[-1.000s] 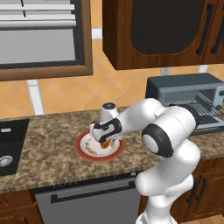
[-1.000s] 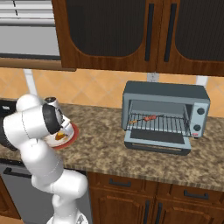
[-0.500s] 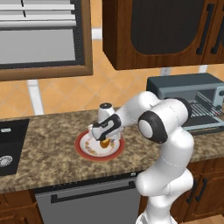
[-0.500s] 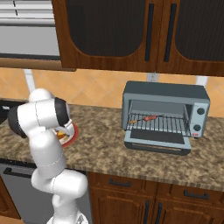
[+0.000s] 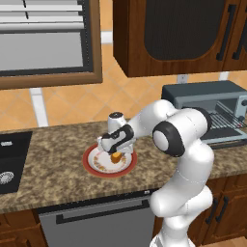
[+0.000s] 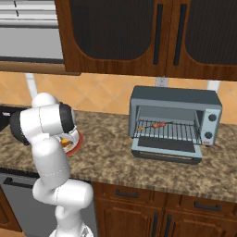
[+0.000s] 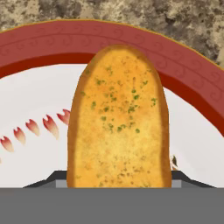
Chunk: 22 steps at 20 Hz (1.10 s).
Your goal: Pick up the kebab skewer and baguette bread, and place them inside the toaster oven. Close the toaster oven door and start by setting the timer.
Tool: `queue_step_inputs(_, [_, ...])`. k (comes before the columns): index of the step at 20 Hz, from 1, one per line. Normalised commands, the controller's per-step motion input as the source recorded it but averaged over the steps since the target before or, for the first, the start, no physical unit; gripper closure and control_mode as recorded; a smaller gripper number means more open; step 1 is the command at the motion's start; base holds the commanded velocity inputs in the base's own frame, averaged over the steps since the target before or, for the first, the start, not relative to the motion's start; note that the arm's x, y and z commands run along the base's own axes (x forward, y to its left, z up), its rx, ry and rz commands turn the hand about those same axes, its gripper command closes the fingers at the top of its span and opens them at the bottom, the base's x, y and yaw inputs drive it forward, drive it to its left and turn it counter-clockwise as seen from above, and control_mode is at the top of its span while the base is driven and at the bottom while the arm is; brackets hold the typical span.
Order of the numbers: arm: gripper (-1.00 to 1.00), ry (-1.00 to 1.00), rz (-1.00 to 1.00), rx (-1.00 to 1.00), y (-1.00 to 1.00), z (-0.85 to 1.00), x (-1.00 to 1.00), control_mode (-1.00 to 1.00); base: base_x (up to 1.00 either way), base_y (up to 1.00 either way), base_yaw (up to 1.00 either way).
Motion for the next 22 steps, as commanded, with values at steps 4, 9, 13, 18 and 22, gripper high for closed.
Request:
queue_step_inputs(4, [1.00, -0.02, 0.00, 0.00, -0.41, 0.45, -0.30, -1.00, 0.00, 0.00, 0.00])
queue_step_inputs(9, [1.00, -0.03, 0.00, 0.02, -0.97, 1.00, -0.91, -1.00, 0.00, 0.00, 0.00])
queue_step_inputs(13, [1.00, -0.02, 0.00, 0.00, -1.00, 0.98, -0.66, -1.00, 0.00, 0.00, 0.00])
queue_step_inputs(18, [1.00, -0.03, -0.03, 0.00, -1.00, 0.76, -0.31, -1.00, 0.00, 0.00, 0.00])
queue_step_inputs(22, [1.00, -0.04, -0.16, 0.00, -1.00, 0.61, -0.09, -1.00, 0.00, 0.00, 0.00])
